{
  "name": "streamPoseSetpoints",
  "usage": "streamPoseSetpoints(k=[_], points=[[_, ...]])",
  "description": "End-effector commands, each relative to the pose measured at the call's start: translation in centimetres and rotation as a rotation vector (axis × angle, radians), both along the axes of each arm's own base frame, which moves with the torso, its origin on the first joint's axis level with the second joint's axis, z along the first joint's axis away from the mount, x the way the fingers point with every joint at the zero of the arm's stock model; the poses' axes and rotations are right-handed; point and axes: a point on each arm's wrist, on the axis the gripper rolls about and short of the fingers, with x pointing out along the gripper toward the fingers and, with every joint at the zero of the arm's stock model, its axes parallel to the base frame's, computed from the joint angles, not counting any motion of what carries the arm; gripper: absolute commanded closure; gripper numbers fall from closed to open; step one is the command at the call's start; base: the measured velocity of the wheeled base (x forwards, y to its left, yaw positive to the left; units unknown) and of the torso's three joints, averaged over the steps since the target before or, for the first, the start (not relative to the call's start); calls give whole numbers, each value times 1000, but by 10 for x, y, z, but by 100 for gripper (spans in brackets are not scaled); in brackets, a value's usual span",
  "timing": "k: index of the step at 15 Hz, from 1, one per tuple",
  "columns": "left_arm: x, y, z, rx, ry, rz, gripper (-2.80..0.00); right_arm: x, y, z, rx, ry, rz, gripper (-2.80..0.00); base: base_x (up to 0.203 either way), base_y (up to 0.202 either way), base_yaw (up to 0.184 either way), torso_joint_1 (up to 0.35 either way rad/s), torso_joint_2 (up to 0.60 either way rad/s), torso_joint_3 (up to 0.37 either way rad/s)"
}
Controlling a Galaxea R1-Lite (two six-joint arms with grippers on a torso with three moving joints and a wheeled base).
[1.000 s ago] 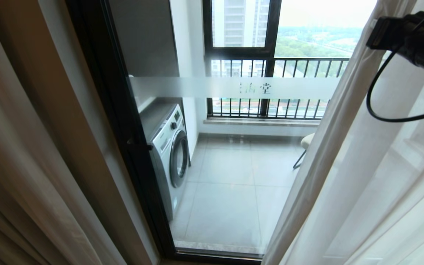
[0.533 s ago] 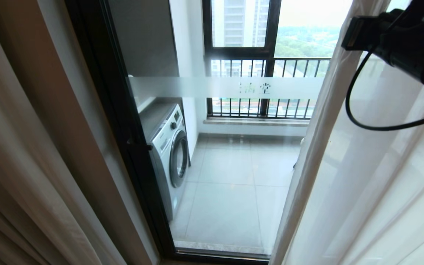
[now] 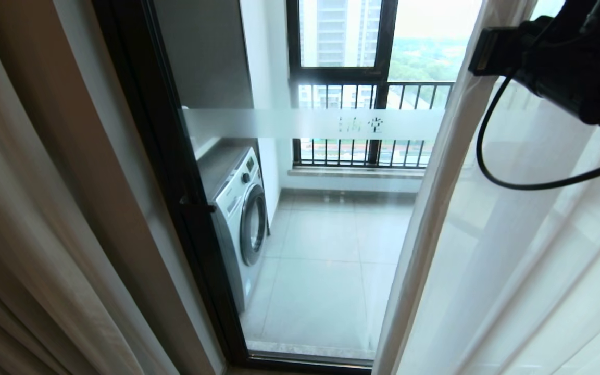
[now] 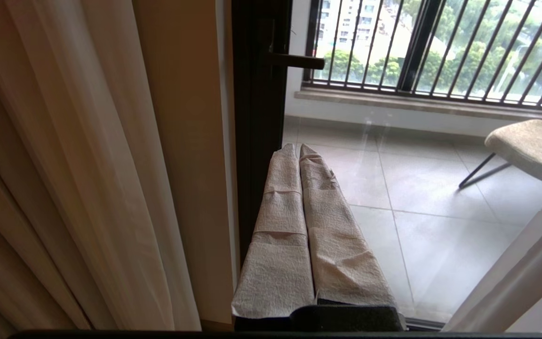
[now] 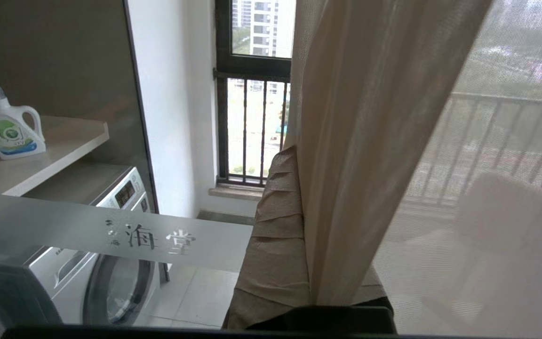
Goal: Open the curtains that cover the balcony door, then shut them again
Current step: Close the inner curtains on both sides
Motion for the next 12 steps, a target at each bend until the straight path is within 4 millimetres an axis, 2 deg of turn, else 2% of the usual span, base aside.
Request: streamPoseSetpoints(k=[1,5,8,12], points=[[0,0,0,0,-1,0,0,3,-9,1,3,-6,-29,0,0,0,0,0,0,0],[0,0,0,-2,-1,0,0,9,-31,13,15,-40,-97,0,0,0,0,0,0,0],[0,0,0,0,-1,0,0,15,-49,14,13,-41,-153,0,0,0,0,0,0,0],[0,0,0,0,0,0,0,19,-59,12,10,-34,-183,0,0,0,0,0,0,0]])
